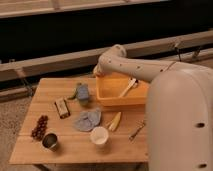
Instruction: Place apple in tray
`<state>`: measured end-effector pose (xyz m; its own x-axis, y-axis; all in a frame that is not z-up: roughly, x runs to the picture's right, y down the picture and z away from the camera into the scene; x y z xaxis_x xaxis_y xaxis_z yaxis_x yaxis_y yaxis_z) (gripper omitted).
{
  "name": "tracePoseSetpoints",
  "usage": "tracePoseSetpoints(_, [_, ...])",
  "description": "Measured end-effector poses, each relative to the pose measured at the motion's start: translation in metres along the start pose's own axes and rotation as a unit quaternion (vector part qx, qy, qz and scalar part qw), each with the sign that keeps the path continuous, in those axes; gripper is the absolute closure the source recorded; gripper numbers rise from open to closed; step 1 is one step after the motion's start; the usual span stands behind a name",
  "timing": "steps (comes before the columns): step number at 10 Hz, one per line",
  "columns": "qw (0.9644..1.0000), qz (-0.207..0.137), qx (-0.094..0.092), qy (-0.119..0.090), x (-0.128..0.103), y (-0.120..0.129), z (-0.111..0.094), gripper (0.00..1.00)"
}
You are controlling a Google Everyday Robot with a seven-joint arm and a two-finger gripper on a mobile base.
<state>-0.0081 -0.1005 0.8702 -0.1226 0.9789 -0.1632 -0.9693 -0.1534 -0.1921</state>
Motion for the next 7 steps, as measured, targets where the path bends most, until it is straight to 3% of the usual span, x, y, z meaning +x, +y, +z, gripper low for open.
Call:
tracePoseSetpoints(2, [0.9999,0.016,0.001,-0.003,-0.004,-0.015,-0.005,0.47])
tracePoseSetpoints(4, [0.9995,0.027,-0.014,0.004,-0.004,-0.033,-0.012,0.26])
tracePoseSetpoints(7, [0.9965,0.042,-0.07,0.019,-0.001,-0.056,-0.025,0.2])
